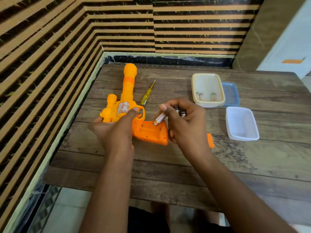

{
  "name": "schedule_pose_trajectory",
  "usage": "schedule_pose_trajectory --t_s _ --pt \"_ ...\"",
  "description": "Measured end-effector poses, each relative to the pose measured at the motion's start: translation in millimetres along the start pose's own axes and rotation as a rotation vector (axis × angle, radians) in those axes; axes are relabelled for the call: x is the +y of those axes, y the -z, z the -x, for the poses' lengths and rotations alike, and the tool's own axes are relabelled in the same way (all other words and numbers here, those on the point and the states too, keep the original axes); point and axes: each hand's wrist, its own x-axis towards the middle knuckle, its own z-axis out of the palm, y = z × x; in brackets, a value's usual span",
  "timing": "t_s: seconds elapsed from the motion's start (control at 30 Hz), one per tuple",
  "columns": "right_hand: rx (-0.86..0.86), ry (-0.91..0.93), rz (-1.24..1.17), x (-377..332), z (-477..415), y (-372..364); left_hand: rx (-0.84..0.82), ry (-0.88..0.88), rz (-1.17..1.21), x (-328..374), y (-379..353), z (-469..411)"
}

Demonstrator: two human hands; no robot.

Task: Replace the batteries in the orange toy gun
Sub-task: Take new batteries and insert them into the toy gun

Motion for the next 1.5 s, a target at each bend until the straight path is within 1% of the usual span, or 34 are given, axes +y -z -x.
schedule_pose_trajectory --t_s 0.07,0.17,0.27,0.33,0.43,0.53,0.73,0.83,0.93,1.1,1.17,1.27,1.37,1.43,1.5 --pt "0.007 0.143 0.128 -1 1 2 -0.002 0.056 0.034 2 -4 3" --pt "-0.035 0.289 0.253 -4 2 8 -0.003 0.139 0.100 -1 -8 12" --pt "-0.069 0.428 0.335 -8 4 13 -0.079 0.207 0.213 -6 -13 13" --pt "-0.073 0.522 0.385 -10 4 15 -0.129 0.226 0.300 -9 -15 15" --pt "-0.135 0.627 0.480 -11 3 18 -0.129 0.203 0.409 -12 -23 26" --pt "-0.162 0.679 0.525 -10 1 22 -0.119 0.229 0.490 -14 -30 39" --pt "-0.164 0.758 0.619 -6 -5 37 -0.237 0.323 0.573 -12 -35 48" --pt "-0.228 0.763 0.666 -5 -8 41 -0.283 0.357 0.577 -9 -32 48" --pt "-0.253 0.748 0.689 -7 -9 42 -0.334 0.374 0.584 -5 -30 46" --pt "-0.343 0.655 0.741 -3 -13 44 -0.339 0.391 0.570 -6 -31 46" --pt "-0.331 0.606 0.675 -3 -10 43 -0.335 0.394 0.574 -4 -31 47" --pt "-0.222 0.395 0.331 -9 -4 41 -0.306 0.371 0.612 0 -31 50" --pt "0.006 0.207 0.038 -13 -6 39 -0.291 0.348 0.613 1 -31 52" --pt "0.063 -0.019 -0.194 -15 -11 38 -0.298 0.356 0.608 2 -31 52" --pt "0.054 -0.274 -0.352 -17 -15 41 -0.288 0.371 0.610 2 -31 51"
